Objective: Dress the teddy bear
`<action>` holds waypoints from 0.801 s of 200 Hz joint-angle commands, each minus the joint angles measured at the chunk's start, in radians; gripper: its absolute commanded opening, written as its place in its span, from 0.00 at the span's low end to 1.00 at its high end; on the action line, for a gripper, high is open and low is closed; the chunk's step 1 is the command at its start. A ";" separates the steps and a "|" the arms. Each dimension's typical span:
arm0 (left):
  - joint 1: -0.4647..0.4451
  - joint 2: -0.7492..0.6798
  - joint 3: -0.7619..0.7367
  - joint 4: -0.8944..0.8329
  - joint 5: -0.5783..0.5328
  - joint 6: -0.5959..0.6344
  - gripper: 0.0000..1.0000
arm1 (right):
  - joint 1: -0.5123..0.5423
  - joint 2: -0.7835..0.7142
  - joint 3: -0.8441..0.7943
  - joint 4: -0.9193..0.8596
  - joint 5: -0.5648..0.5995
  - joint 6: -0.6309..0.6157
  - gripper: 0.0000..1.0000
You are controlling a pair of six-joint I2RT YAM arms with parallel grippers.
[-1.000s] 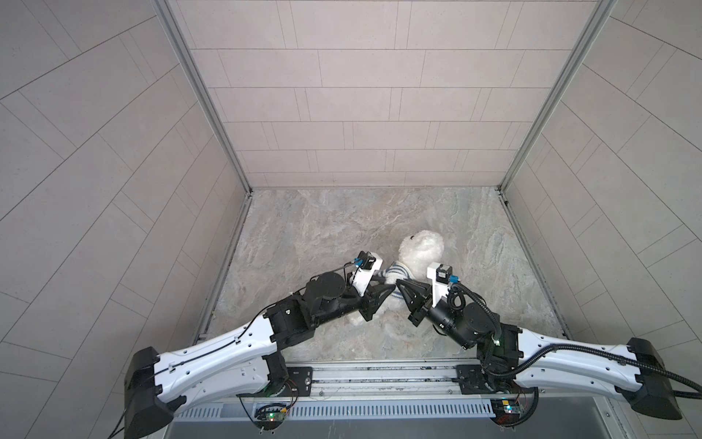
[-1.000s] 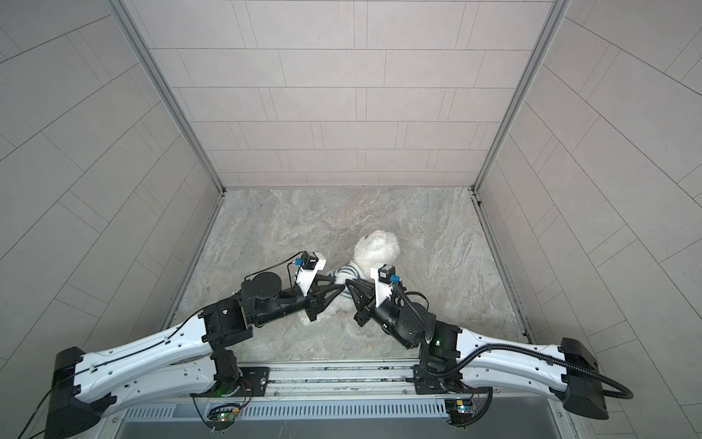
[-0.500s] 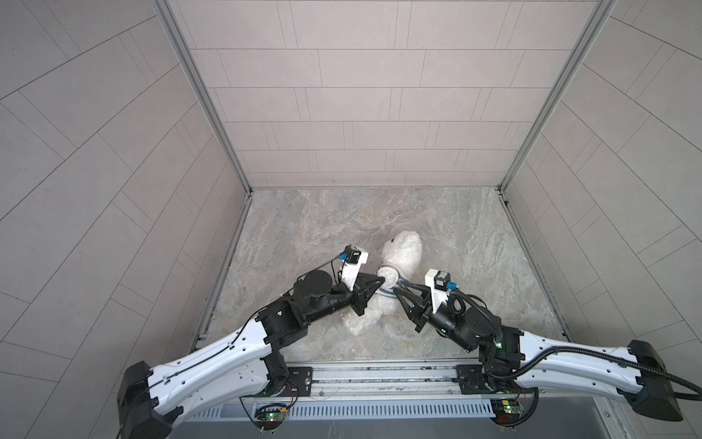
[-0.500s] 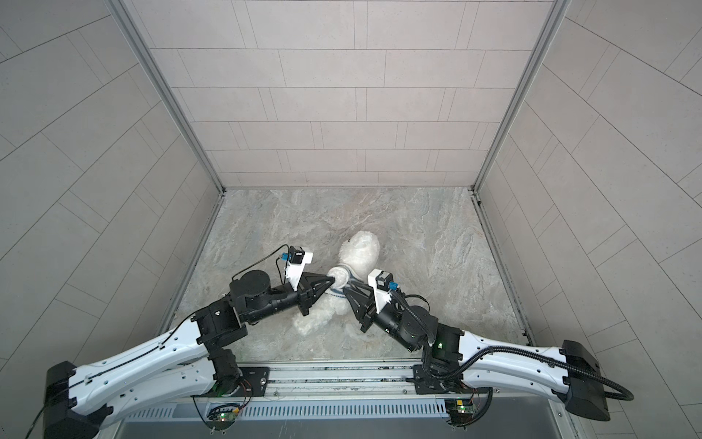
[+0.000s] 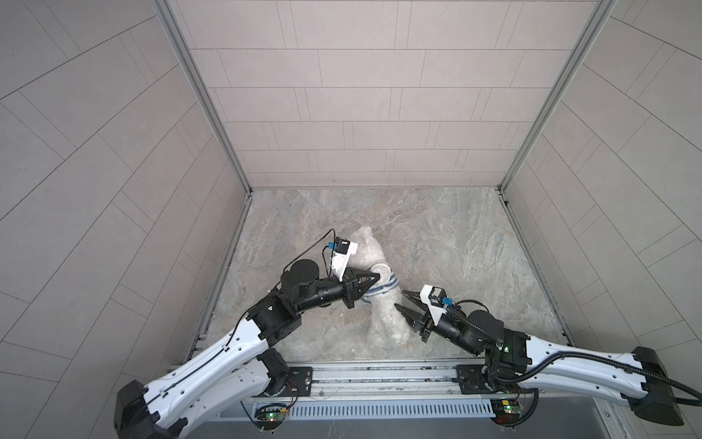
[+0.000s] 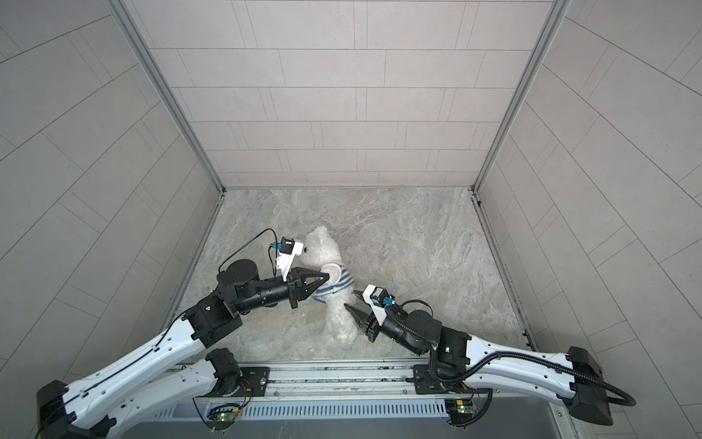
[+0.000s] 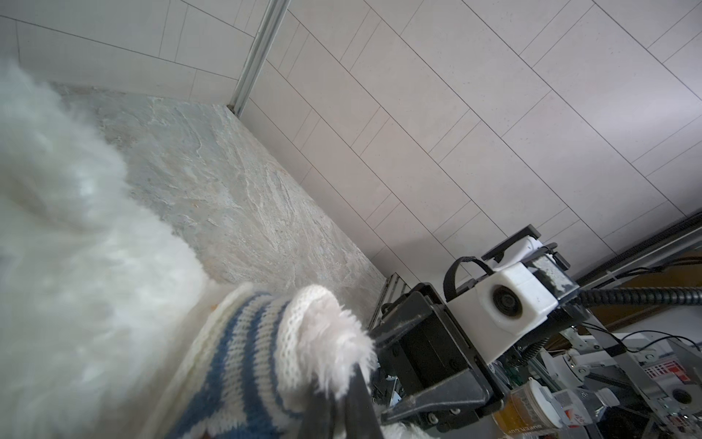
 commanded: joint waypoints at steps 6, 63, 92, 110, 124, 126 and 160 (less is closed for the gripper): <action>0.005 0.009 0.017 0.064 0.094 -0.037 0.00 | 0.005 -0.002 0.042 -0.032 0.002 -0.069 0.41; 0.005 0.036 -0.001 0.124 0.173 -0.048 0.00 | 0.020 0.009 0.022 -0.040 0.004 -0.066 0.42; 0.004 0.035 -0.011 0.149 0.180 -0.062 0.00 | 0.022 0.042 0.020 -0.027 0.000 -0.066 0.33; 0.003 0.030 -0.009 0.151 0.181 -0.064 0.00 | 0.021 0.043 0.012 -0.018 0.016 -0.066 0.25; 0.003 0.026 -0.010 0.147 0.183 -0.065 0.00 | 0.021 0.034 0.010 -0.021 0.017 -0.069 0.18; 0.003 0.025 -0.012 0.146 0.184 -0.064 0.00 | 0.021 0.034 0.009 -0.023 0.017 -0.068 0.17; 0.003 0.029 -0.036 0.171 0.166 -0.071 0.00 | 0.022 0.030 -0.010 -0.036 0.053 -0.067 0.09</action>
